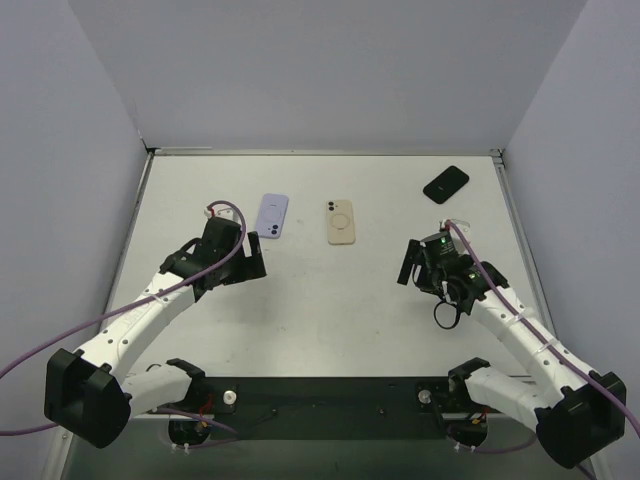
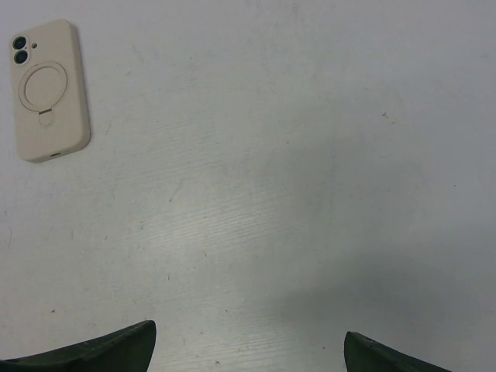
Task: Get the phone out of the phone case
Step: Pick up the phone at the center of the board.
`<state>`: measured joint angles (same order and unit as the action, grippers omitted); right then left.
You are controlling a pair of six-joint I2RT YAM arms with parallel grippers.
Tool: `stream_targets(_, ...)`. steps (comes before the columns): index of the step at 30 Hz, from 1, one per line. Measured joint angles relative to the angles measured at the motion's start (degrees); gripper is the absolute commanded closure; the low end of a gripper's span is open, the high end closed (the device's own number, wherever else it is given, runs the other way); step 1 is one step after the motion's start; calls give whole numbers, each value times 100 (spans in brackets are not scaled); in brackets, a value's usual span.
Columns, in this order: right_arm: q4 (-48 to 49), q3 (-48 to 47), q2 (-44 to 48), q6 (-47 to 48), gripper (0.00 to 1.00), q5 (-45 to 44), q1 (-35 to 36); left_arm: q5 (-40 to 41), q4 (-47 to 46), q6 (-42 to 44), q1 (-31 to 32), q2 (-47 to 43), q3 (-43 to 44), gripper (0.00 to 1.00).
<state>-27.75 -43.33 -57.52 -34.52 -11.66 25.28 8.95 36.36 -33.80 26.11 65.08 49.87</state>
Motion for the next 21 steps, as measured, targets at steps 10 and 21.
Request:
stream_targets(10, -111, -511, -634, 83, 1, 22, 50, 96, 83, 0, 0, 2, 2, 3)
stream_targets(21, -387, -2966, -3469, 553, 1, 295, 260, 72, 127, -26, -7, 26, 2, 3)
